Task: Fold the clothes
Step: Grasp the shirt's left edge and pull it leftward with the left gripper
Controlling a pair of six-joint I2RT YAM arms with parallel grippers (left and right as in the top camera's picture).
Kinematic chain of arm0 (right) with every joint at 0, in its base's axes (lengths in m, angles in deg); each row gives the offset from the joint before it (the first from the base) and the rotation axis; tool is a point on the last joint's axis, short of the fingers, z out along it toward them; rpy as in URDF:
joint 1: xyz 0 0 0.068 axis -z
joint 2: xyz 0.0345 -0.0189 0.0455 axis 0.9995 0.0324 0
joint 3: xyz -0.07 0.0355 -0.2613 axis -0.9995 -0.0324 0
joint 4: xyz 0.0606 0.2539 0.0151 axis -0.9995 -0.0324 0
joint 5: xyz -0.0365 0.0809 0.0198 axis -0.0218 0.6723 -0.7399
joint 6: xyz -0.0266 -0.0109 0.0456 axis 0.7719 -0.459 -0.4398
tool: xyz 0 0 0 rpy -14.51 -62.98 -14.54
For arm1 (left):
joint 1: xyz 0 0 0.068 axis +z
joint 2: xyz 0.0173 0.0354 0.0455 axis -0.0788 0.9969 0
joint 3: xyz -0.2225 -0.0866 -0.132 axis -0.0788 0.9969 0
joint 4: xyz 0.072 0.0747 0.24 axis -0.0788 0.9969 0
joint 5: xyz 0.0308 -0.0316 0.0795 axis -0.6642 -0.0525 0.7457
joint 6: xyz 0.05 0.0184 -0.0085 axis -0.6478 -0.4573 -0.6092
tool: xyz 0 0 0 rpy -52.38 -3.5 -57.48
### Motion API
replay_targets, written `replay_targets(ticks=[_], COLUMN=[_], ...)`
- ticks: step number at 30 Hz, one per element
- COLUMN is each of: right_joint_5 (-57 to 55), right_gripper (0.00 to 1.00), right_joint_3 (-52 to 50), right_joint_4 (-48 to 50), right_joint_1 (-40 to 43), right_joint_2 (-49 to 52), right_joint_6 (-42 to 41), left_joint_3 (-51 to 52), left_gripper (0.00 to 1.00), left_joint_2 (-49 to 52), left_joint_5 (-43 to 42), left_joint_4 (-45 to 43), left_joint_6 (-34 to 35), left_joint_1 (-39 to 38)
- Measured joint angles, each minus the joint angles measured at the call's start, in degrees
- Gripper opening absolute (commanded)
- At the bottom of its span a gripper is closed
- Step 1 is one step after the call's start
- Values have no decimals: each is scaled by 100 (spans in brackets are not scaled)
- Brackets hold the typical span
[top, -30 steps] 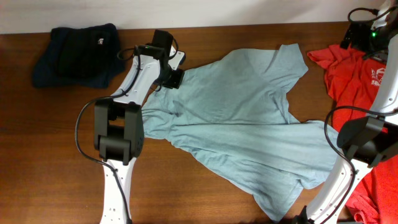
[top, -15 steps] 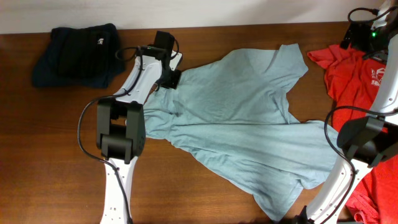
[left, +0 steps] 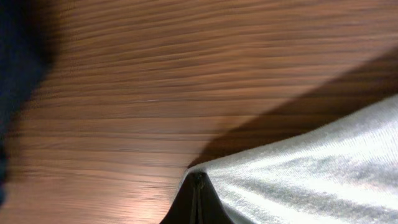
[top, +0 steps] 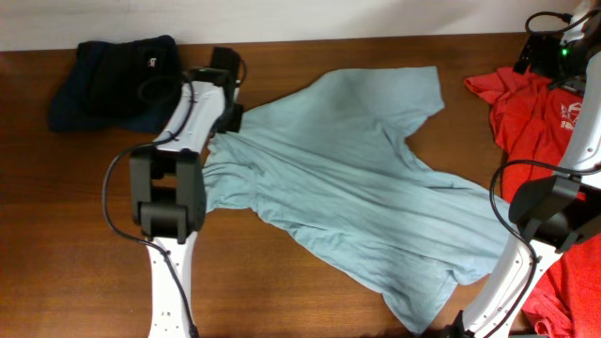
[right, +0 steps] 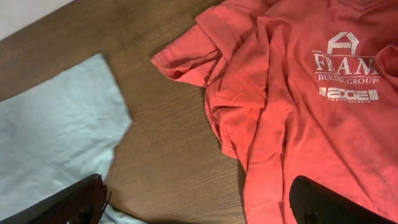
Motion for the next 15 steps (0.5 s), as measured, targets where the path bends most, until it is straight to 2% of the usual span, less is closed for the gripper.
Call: replay_targets(ticks=[15], right_joint_5=[0], right_gripper=[99], right_joint_3=[0], right_joint_4=[0], right_joint_1=[0], right_joint_2=[0], right_joint_6=[0], left_joint_3=[-4], left_gripper=[0], left_joint_2=[4], left_joint_5=[28], left_joint_4=[153], left_joint_6=[256], left_joint_1=[911])
